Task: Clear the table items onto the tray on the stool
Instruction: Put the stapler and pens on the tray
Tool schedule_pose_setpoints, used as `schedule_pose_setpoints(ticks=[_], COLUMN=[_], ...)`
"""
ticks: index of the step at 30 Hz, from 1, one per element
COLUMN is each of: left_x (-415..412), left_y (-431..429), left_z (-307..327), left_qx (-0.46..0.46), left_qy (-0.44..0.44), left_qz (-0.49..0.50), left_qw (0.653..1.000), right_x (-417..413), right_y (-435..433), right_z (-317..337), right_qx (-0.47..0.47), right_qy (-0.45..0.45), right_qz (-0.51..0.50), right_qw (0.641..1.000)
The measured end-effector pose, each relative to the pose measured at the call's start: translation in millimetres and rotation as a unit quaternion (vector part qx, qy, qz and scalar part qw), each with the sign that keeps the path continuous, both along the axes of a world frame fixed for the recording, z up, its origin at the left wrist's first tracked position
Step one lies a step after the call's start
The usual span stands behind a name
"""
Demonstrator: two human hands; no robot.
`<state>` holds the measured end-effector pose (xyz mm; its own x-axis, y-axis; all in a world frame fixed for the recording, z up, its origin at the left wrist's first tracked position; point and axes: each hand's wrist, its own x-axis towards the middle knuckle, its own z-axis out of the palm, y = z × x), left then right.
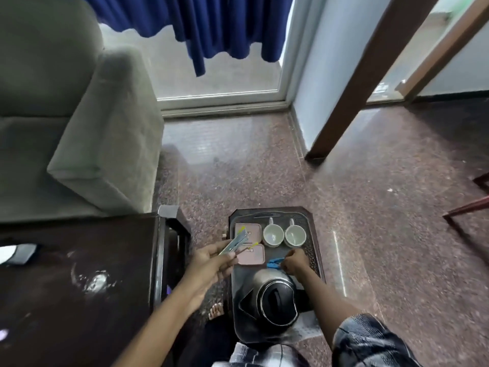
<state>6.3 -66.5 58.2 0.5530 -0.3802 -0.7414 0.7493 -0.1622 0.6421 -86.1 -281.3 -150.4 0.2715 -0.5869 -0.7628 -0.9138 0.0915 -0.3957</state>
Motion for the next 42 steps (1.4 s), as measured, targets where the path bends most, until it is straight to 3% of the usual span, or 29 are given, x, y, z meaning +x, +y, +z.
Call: schedule_pose_setpoints(ticks=[3, 8, 13, 16, 20, 23, 25, 33, 38, 42], left_x=[-5.7, -13.1, -19.0, -21.7, -19.9, -18.4, -19.4, -26.9, -22.8, -24.0], left_y=[-4.0, -11.6, -19.8, -27.1, -39.0, -51.9, -60.5, -81.3, -64.0, -49.9], left_z=[-0.9, -4.8, -10.5, -14.8, -23.2, -26.8, -30.8, -43.7, -45.7, -48.4], left_qx=[0.009, 0.029, 0.053, 0.064, 0.080, 0.090, 0.102, 0.146, 0.174, 0.169], left_qy=[0.009, 0.009, -0.008, -0.010, -0.007, 0.000, 0.002, -0.016, -0.019, -0.003], left_qz=[0.015, 0.018, -0.014, -0.029, -0.041, -0.053, -0.070, -0.112, -0.122, -0.125], left_qw=[1.000, 0.999, 0.998, 0.998, 0.996, 0.995, 0.992, 0.983, 0.977, 0.978], right_x=[4.1, 11.7, 6.8, 4.6, 6.3, -0.6, -7.3, -25.8, -21.3, -15.5], right_y=[-5.7, -2.2, -8.8, -18.1, -24.2, -19.4, -14.9, -17.8, -27.3, -30.4], right_z=[-29.1, -19.1, -29.9, -2.2, 60.3, 113.1, 134.1, 102.5, 58.0, 24.5], right_qx=[0.002, 0.005, 0.026, 0.044, 0.163, 0.336, 0.388, 0.340, 0.247, 0.219], right_qy=[0.015, 0.031, 0.039, 0.020, -0.134, -0.234, -0.258, -0.183, -0.084, -0.044], right_qz=[0.063, 0.120, 0.133, 0.115, -0.004, -0.040, -0.053, -0.216, -0.231, -0.245], right_qw=[0.998, 0.992, 0.990, 0.992, 0.977, 0.911, 0.883, 0.897, 0.937, 0.943])
